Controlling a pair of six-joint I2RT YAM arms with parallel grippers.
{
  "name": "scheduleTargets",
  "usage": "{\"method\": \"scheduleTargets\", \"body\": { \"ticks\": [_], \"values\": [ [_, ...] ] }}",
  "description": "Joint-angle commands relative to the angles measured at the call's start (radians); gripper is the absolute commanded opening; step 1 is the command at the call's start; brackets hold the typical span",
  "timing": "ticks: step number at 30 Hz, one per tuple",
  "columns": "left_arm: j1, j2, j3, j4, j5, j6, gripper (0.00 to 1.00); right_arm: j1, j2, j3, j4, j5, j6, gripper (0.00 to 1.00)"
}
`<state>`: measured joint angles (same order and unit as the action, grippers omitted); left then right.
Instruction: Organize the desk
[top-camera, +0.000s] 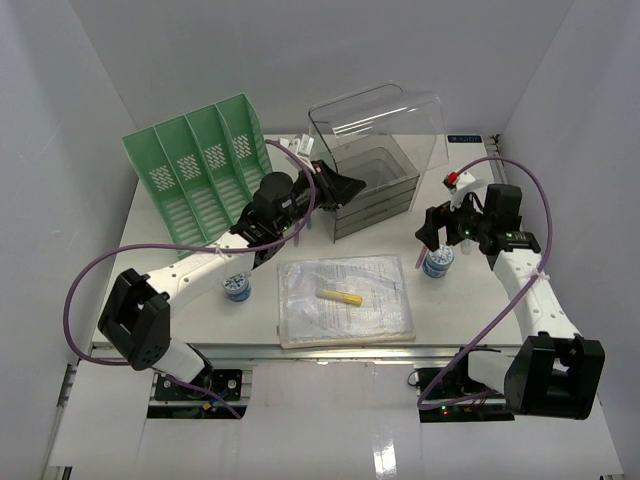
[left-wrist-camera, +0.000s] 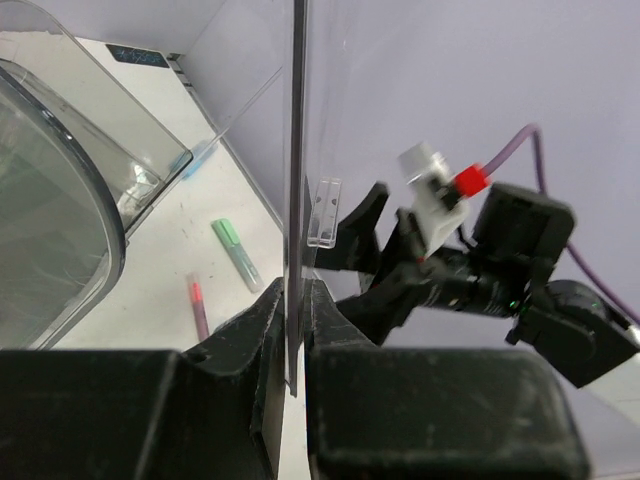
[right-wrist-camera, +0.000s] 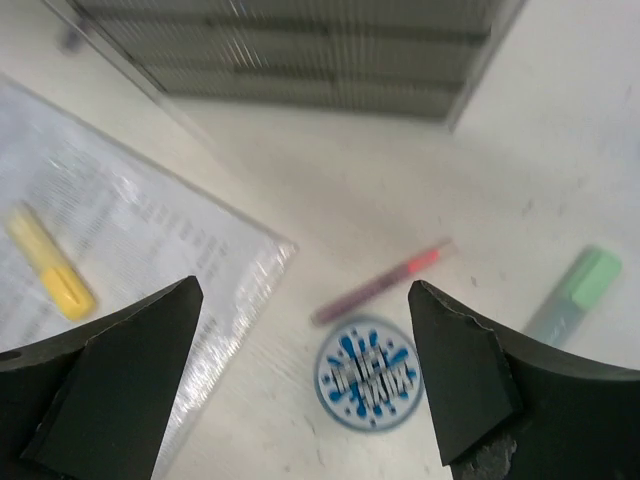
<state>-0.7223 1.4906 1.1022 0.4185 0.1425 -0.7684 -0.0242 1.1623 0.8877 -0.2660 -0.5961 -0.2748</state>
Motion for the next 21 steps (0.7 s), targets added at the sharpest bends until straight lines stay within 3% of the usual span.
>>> {"method": "scheduleTargets", "body": {
  "ticks": [1, 21],
  "values": [
    [0.027, -0.054, 0.053, 0.006, -0.037, -0.049, 0.06, -0.002, -0.015, -0.069, -0.193, 0.25, -0.184, 0.9],
    [0.047, -0.051, 0.07, 0.006, 0.015, -0.101, 0.05, 0.0, 0.162, -0.074, -0.083, 0.334, -0.1, 0.9]
  ]
}}
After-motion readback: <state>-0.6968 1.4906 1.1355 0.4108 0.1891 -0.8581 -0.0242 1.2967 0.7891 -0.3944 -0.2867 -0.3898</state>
